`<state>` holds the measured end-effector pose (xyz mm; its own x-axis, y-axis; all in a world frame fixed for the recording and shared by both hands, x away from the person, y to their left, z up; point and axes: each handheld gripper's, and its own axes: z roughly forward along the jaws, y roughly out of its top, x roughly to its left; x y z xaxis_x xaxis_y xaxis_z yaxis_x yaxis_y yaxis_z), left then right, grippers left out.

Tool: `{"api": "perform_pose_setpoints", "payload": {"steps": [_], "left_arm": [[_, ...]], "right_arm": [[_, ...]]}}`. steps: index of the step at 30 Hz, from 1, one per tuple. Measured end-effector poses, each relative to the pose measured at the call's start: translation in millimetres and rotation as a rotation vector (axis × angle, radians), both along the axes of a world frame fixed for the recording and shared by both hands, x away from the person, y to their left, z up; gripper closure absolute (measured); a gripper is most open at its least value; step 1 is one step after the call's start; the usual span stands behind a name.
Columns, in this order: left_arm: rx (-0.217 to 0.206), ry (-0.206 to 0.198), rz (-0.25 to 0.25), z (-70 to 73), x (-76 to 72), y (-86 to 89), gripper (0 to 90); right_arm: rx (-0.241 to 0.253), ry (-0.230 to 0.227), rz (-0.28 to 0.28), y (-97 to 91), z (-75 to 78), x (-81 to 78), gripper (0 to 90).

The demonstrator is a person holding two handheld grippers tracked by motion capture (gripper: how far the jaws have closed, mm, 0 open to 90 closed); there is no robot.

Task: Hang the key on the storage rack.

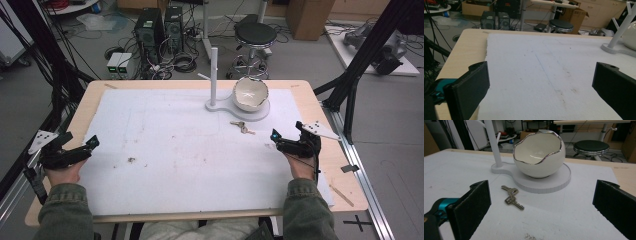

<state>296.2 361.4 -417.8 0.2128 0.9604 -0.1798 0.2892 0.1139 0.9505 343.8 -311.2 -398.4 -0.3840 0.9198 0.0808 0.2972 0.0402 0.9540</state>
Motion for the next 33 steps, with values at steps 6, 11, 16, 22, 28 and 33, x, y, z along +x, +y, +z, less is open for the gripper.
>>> {"api": "perform_pose_setpoints", "payload": {"steps": [6,11,16,22,28,33], "left_arm": [[0.003,0.010,-0.011,-0.8,1.2,-1.2,1.7],[0.006,0.015,-0.013,-1.7,2.5,-1.9,1.7],[0.015,0.022,-0.016,-2.4,3.4,-1.8,1.7],[0.018,0.024,-0.017,-2.6,3.5,-2.1,1.7],[0.019,0.028,-0.021,-3.4,4.5,-2.5,1.7],[0.025,0.031,-0.022,-3.0,3.7,-2.5,1.7]], "right_arm": [[0.013,0.003,-0.002,-1.9,0.4,-1.1,0.6],[0.014,0.004,-0.004,-2.9,0.6,-2.2,0.6],[0.013,0.007,-0.007,-3.1,0.4,-1.9,0.6],[0.009,0.014,-0.002,-2.7,0.2,-1.5,0.6],[-0.005,0.030,0.000,-0.8,-0.6,1.4,0.7],[-0.038,0.034,0.012,2.2,-1.4,5.0,0.6]]}}
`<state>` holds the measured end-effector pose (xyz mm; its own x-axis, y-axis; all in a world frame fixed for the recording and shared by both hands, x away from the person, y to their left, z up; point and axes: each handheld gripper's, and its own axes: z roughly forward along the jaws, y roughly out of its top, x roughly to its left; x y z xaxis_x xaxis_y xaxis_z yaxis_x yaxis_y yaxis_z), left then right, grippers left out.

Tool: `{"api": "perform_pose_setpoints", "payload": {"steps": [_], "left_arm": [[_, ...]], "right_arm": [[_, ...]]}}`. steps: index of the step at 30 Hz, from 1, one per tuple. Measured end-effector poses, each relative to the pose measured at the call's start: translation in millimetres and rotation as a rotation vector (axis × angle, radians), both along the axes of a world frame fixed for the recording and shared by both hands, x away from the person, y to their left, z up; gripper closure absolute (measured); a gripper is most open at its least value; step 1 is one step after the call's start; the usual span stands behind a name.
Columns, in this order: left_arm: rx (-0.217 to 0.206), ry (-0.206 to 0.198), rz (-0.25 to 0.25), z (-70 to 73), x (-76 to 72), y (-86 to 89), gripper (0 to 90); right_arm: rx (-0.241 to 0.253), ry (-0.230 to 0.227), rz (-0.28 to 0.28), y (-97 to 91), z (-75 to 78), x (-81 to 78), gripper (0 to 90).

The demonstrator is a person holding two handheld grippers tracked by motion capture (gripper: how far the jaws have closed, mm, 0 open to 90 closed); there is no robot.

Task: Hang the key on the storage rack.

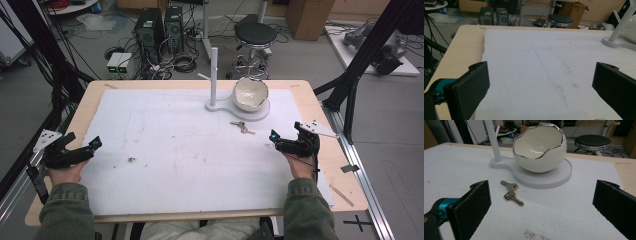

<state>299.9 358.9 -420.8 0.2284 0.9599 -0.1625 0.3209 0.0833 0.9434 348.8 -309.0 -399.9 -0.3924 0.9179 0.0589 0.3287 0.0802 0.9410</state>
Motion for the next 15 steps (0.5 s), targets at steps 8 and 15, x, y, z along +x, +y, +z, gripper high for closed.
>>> {"api": "perform_pose_setpoints", "payload": {"steps": [8,15], "left_arm": [[0.002,-0.002,0.001,0.3,-0.9,-0.8,1.7],[0.002,0.004,-0.005,-0.7,0.3,-1.1,1.7]], "right_arm": [[-0.032,0.036,0.033,9.2,-0.6,5.9,0.7],[-0.055,0.060,0.049,11.1,3.7,16.5,0.7]]}}
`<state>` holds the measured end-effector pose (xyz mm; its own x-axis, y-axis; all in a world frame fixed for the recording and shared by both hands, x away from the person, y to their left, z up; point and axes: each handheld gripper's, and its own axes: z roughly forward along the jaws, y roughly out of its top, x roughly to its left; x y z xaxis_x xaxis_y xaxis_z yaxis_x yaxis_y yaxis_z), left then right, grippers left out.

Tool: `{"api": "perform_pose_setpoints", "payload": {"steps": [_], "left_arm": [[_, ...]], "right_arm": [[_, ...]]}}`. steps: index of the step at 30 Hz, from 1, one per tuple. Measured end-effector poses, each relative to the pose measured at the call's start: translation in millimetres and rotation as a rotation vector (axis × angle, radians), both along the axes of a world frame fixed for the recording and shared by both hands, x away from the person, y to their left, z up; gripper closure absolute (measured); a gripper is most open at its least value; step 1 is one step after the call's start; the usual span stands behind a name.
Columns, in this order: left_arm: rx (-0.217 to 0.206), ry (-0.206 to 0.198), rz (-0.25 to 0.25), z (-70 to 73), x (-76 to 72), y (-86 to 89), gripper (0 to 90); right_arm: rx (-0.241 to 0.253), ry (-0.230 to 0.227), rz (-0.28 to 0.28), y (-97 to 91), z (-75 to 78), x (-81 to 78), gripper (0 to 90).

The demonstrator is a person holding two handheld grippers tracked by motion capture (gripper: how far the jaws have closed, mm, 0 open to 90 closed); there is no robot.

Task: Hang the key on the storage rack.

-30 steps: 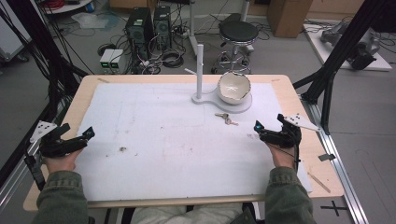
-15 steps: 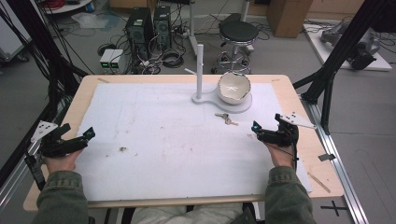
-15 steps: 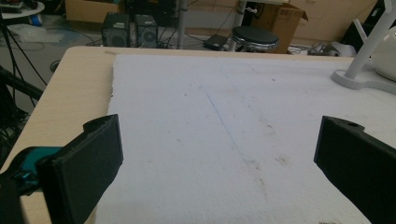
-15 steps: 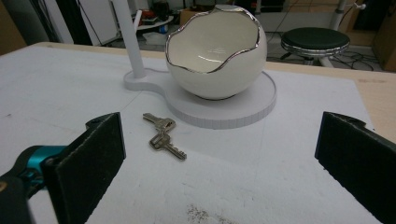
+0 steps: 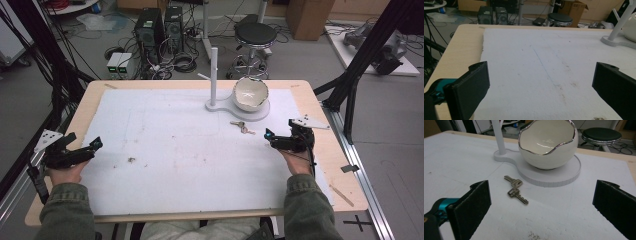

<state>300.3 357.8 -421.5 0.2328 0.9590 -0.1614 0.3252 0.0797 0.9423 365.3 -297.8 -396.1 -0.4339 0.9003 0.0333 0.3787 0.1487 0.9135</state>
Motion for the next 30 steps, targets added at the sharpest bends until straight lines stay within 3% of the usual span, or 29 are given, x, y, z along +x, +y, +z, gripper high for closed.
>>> {"api": "perform_pose_setpoints", "payload": {"steps": [7,15,30], "left_arm": [[0.004,0.002,0.012,-0.3,0.1,0.2,1.7],[0.008,0.004,0.012,-0.9,0.9,-0.7,1.7],[-0.002,0.002,0.012,-1.4,1.9,-0.1,1.7]], "right_arm": [[-0.047,0.034,0.021,4.4,-0.4,9.7,0.7],[-0.042,0.057,0.048,5.8,-3.7,14.9,0.7],[-0.126,0.127,0.113,28.5,10.0,41.0,0.7]]}}
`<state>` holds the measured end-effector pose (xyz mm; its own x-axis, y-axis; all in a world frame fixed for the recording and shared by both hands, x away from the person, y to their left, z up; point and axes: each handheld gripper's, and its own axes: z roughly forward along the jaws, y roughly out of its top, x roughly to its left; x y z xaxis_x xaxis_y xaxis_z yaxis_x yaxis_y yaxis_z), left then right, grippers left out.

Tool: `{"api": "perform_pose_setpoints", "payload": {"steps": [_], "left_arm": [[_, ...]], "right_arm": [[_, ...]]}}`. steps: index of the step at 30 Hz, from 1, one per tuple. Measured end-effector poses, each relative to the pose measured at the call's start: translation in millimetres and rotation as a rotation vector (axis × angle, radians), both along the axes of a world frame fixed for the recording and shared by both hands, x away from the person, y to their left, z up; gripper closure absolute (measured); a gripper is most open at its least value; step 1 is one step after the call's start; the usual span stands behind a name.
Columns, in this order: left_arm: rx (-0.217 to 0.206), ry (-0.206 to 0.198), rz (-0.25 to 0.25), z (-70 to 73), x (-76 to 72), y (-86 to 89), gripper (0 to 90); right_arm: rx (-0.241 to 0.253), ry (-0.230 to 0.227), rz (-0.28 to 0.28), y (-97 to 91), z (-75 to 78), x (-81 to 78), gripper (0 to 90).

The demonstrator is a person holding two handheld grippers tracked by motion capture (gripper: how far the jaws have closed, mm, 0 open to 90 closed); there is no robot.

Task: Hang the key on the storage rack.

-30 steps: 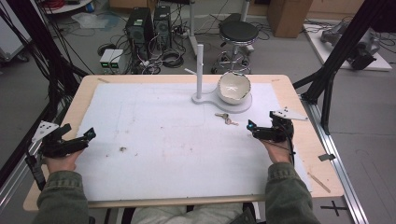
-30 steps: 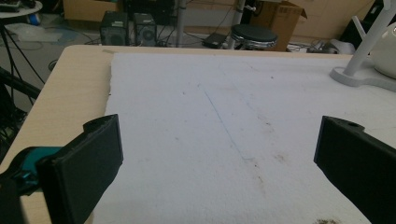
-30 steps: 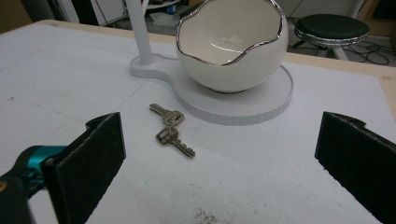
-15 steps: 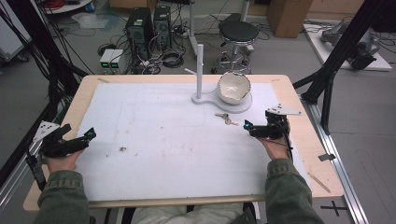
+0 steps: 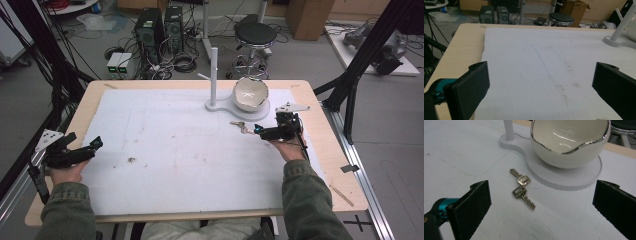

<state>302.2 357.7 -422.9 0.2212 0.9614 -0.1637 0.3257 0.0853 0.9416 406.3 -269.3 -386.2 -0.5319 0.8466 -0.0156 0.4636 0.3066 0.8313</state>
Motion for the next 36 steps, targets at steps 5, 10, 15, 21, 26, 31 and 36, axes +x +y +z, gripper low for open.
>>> {"api": "perform_pose_setpoints", "payload": {"steps": [5,10,15,21,26,31,36], "left_arm": [[-0.002,0.001,-0.001,0.0,0.0,-0.1,1.7],[-0.005,0.001,-0.005,0.0,0.2,-0.6,1.7],[-0.012,0.001,-0.005,-0.1,0.5,0.2,1.7],[-0.012,0.002,-0.006,-0.7,1.3,0.6,1.7],[-0.013,0.004,-0.008,-1.1,1.9,0.4,1.7],[-0.014,0.002,-0.007,-1.2,2.1,0.5,1.7],[-0.013,0.002,-0.007,-1.2,2.1,0.5,1.7]], "right_arm": [[-0.008,0.023,0.022,7.5,2.6,9.0,0.7],[-0.024,0.045,0.038,15.5,2.7,19.8,0.7],[-0.055,0.076,0.064,27.9,0.5,31.9,0.7],[-0.088,0.103,0.099,41.0,-1.4,40.2,0.7],[-0.112,0.118,0.116,48.7,-2.0,47.7,0.7],[-0.132,0.146,0.134,56.3,-4.7,53.3,0.7],[-0.158,0.157,0.161,64.9,-5.7,57.2,0.7]]}}
